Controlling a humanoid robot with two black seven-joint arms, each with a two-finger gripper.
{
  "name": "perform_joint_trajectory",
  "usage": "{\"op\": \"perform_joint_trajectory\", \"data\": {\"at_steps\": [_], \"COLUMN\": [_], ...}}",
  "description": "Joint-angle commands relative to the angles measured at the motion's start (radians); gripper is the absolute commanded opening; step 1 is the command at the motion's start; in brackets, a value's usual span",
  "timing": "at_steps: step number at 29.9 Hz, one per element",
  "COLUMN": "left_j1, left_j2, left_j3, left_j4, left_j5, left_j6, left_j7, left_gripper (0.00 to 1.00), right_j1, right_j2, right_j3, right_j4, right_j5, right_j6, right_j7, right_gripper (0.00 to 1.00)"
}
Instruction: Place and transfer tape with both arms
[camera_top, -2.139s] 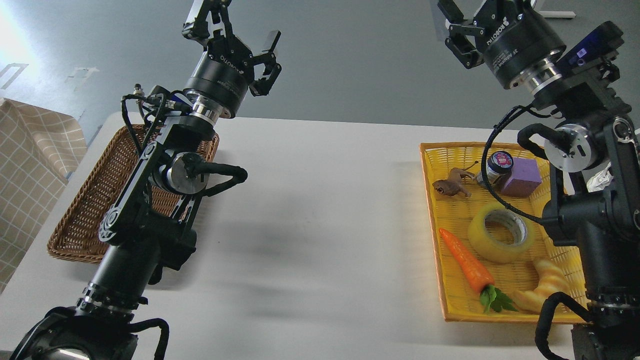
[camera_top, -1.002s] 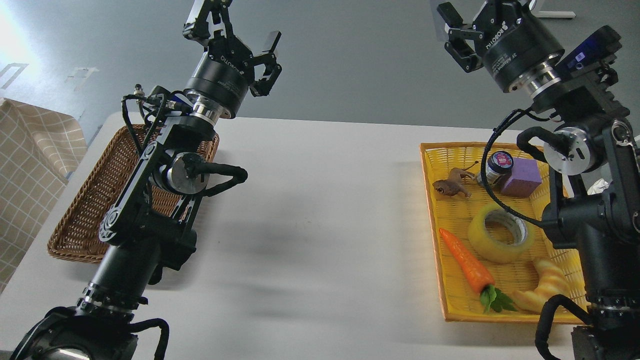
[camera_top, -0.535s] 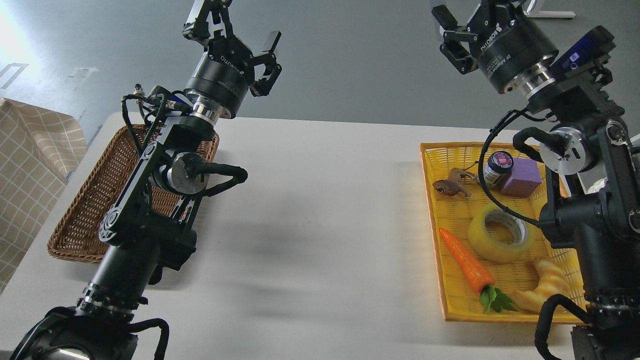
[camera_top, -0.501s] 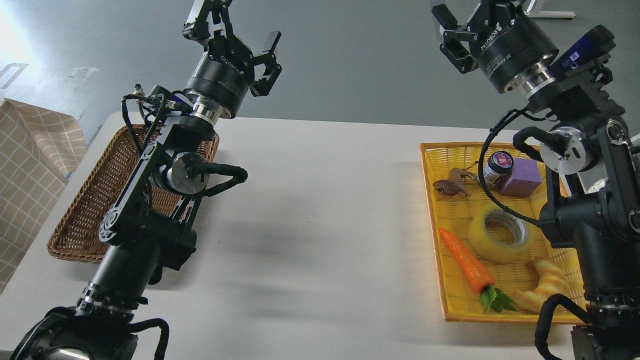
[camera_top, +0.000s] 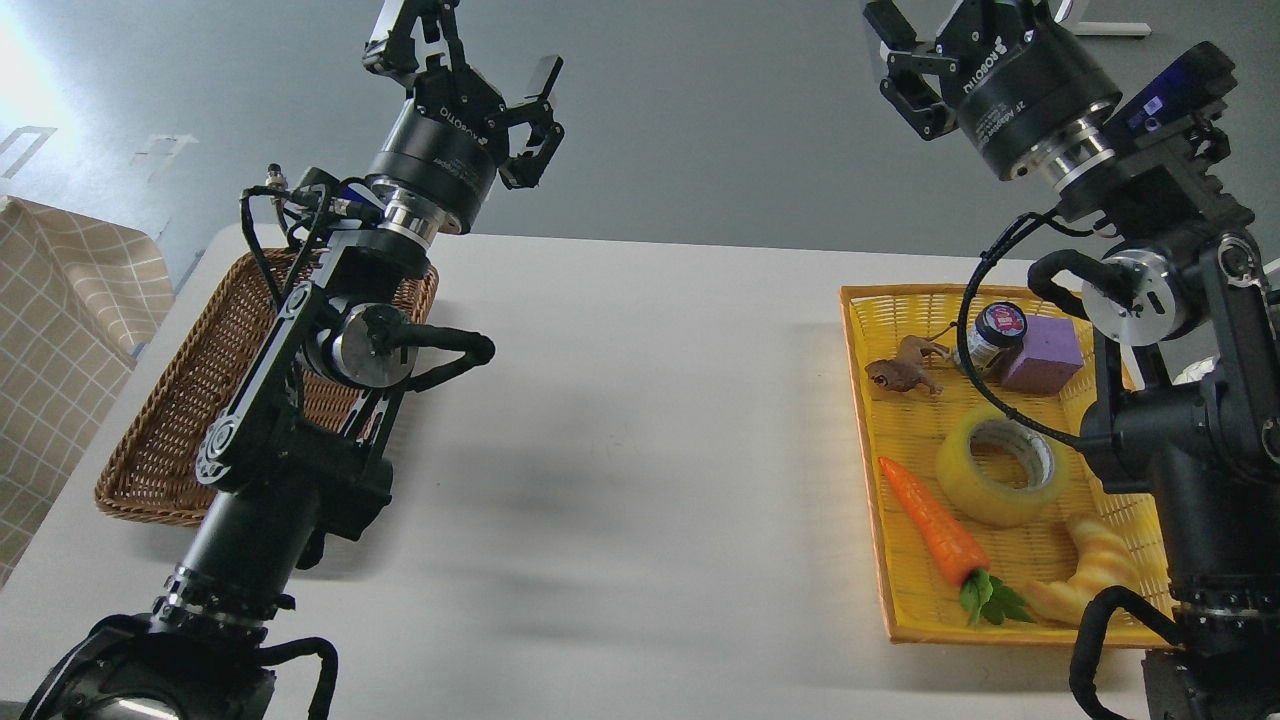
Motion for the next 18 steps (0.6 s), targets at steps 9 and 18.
{"op": "perform_joint_trajectory", "data": {"at_steps": [9, 18], "left_j1": [0.0, 0.0], "left_j2": [0.0, 0.0], "left_j3": [0.0, 0.0], "left_j4": [0.0, -0.006], "left_j5": [0.0, 0.002], "left_j6": [0.001, 0.004], "left_j7": [0.0, -0.002], "left_gripper": [0.98, 0.98], "right_j1": [-0.002, -0.002], "right_j2": [0.0, 0.0], "right_j3": [0.002, 0.0], "right_j4": [0.0, 0.003], "right_j5": [0.0, 0.0], "right_j6": [-0.002, -0.002], "right_j7": [0.0, 0.0], "right_gripper": [1.0, 1.0]}}
